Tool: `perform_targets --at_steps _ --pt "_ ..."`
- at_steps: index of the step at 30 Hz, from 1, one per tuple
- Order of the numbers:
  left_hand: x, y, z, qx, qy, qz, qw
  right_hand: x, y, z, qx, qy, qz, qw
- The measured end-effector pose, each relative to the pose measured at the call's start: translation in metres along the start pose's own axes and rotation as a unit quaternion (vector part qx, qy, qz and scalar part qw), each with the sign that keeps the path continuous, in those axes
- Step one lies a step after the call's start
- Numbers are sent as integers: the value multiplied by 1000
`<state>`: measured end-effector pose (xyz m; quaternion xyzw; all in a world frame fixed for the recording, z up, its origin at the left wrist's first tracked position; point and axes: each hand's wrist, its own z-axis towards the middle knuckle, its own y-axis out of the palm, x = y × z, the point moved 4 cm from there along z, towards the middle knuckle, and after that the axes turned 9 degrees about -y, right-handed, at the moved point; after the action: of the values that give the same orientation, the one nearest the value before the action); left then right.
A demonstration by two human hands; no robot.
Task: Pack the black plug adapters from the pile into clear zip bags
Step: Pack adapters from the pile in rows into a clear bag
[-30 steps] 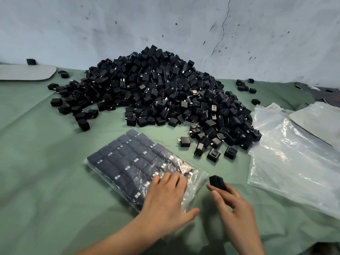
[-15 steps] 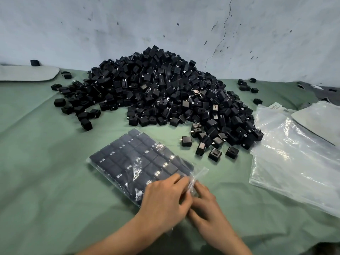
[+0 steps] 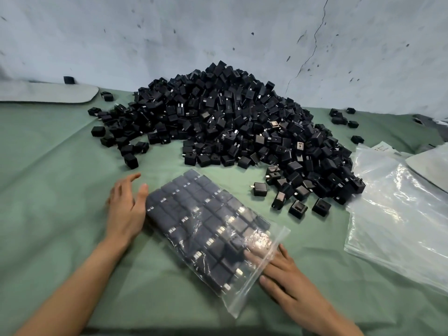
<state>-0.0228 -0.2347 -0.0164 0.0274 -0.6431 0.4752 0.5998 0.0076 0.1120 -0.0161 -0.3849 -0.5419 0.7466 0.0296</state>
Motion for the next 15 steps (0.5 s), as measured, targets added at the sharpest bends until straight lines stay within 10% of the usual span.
perform_targets --at_steps 15 --pt "-19 9 7 -114 -54 -147 981 -2 10 56 -144 -66 -119 980"
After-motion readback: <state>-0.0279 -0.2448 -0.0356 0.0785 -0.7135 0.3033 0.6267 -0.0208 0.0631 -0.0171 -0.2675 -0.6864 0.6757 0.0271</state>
